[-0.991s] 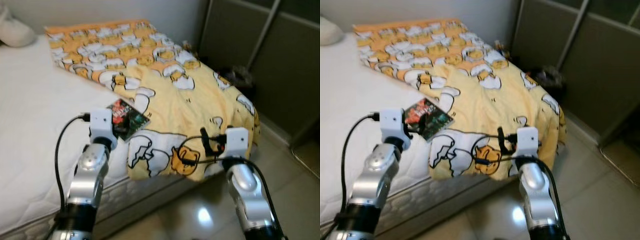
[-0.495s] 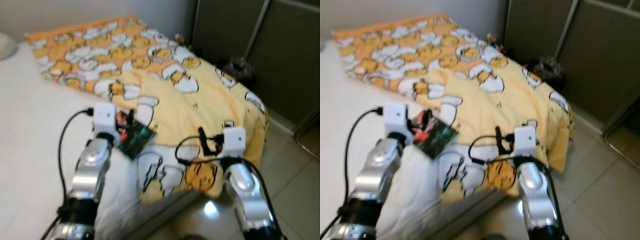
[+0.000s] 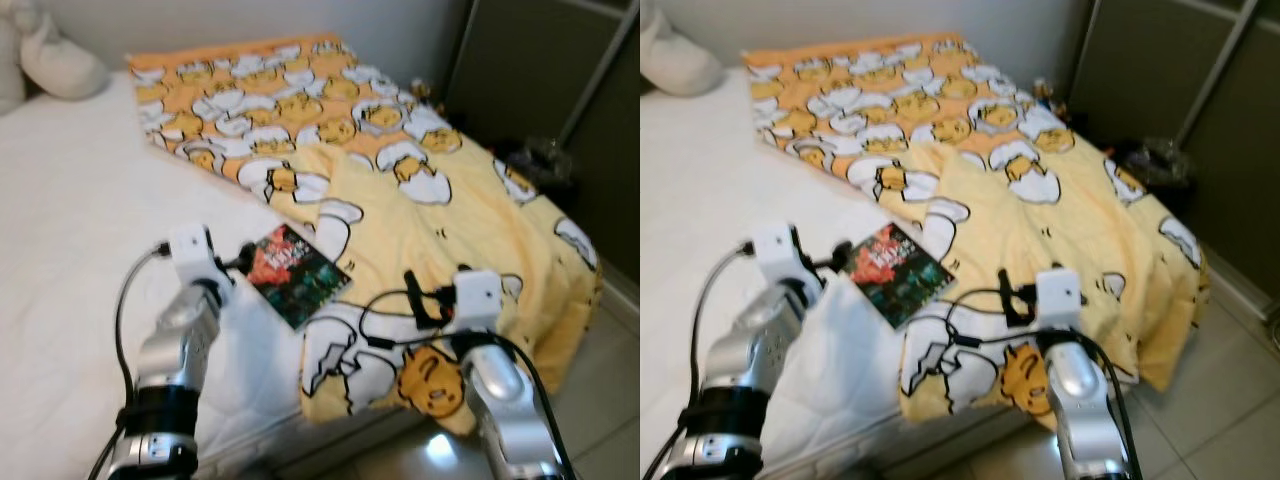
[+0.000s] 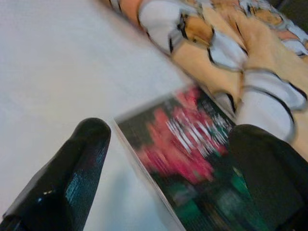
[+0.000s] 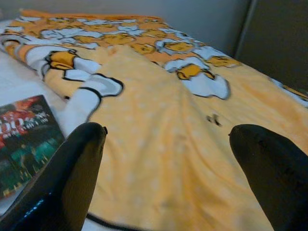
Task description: Clean up the room
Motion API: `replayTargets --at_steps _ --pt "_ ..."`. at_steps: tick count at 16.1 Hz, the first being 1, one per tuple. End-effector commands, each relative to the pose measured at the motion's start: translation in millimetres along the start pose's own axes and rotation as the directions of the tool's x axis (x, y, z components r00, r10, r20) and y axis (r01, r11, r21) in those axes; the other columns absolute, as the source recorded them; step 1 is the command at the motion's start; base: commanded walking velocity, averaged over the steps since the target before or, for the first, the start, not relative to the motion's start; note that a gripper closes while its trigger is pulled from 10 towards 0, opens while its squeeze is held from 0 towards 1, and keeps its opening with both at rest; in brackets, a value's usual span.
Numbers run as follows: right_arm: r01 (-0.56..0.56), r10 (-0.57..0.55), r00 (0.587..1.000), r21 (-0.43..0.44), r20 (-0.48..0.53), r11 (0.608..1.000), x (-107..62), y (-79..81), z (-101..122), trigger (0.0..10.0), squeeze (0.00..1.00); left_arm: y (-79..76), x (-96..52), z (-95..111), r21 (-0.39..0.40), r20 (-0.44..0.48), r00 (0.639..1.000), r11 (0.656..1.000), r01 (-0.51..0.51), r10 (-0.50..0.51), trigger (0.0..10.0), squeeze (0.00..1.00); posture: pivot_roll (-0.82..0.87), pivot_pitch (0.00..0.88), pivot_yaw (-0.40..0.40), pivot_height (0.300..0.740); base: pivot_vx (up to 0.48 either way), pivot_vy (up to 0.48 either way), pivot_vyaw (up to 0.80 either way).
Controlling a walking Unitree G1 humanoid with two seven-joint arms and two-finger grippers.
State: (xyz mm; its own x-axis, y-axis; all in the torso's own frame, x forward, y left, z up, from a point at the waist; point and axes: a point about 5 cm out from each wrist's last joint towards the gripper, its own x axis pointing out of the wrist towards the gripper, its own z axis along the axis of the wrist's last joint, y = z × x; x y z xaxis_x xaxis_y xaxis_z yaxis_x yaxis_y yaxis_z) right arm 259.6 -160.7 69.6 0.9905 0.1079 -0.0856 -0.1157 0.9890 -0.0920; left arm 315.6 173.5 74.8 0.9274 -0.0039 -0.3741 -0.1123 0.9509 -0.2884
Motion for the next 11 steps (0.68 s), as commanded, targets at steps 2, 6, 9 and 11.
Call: replayTargets --at_steps 2,6,9,11 --pt "0.007 -0.007 1.0 -0.002 0.018 1.0 -2.9 -1.9 7 10.0 0.0 3.4 6.2 -11 -0.163 -0.1 0.994 0.986 0.022 -0.039 10.0 0.0 -0.1 0.01 0.026 0.74 0.0 0.0 0.0" --pt "0.001 -0.001 1.0 0.001 -0.004 1.0 -20.2 2.5 6 10.0 0.0 13.2 17.3 -24 -0.264 -0.159 0.987 0.964 -0.03 -0.013 10.0 0.0 -0.14 0.106 0.029 0.74 0.0 0.0 0.0" --pt "0.003 -0.004 0.999 -0.009 -0.046 1.0 -40.4 0.8 2 10.0 0.0 21.8 23.5 -25 -0.309 -0.166 0.984 0.945 -0.109 0.06 10.0 0.0 -0.19 0.163 0.023 0.74 0.0 0.0 0.0" --pt "0.008 -0.009 0.998 -0.015 -0.061 1.0 -49.5 -1.1 3 10.0 0.0 24.5 24.6 -28 -0.356 -0.169 0.982 0.925 -0.136 0.079 10.0 0.0 -0.21 0.181 0.017 0.74 0.0 0.0 0.0"
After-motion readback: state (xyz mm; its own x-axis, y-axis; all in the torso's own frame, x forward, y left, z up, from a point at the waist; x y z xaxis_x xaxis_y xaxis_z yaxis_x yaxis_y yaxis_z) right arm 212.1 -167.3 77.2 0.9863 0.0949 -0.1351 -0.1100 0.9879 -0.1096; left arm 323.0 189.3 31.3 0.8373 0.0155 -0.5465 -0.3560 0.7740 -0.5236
